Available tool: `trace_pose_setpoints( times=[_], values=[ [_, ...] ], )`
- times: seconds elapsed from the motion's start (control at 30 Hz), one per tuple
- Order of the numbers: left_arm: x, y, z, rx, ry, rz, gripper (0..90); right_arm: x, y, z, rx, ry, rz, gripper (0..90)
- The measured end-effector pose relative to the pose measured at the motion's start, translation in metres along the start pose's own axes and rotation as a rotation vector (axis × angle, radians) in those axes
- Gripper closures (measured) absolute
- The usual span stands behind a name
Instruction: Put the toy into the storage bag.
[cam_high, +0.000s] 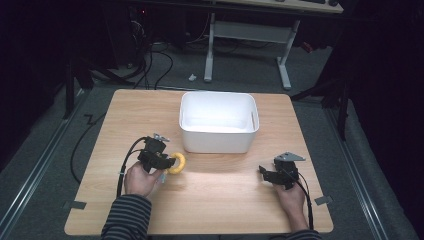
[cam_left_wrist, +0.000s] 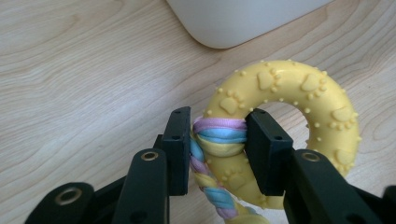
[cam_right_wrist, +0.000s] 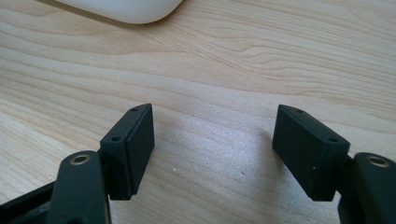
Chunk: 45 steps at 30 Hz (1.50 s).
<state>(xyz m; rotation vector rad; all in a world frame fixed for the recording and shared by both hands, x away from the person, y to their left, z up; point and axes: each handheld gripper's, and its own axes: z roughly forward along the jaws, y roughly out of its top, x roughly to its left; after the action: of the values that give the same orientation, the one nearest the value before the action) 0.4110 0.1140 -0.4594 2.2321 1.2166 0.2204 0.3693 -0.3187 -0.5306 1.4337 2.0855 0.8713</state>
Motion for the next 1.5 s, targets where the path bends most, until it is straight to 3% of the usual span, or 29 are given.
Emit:
trace_pose_setpoints(
  times=[0.53,0.6,0.8,1.23,1.5],
  values=[
    [0.008,-0.004,-0.034,-0.04,-0.008,-0.048,62.9,0.0,0.0,0.0,0.0,0.003,-0.003,29.9],
    [0.008,-0.002,-0.037,-0.03,0.01,-0.055,62.9,0.0,0.0,0.0,0.0,0.003,-0.004,30.0],
    [0.006,0.004,-0.047,-0.034,0.03,-0.043,62.9,0.0,0.0,0.0,0.0,0.003,-0.005,30.0],
    [0.001,0.014,-0.058,-0.05,0.021,-0.022,62.9,0.0,0.0,0.0,0.0,0.004,-0.005,29.9],
    [-0.001,0.028,-0.064,-0.054,0.015,-0.011,62.9,0.0,0.0,0.0,0.0,0.004,-0.006,30.0]
  ],
)
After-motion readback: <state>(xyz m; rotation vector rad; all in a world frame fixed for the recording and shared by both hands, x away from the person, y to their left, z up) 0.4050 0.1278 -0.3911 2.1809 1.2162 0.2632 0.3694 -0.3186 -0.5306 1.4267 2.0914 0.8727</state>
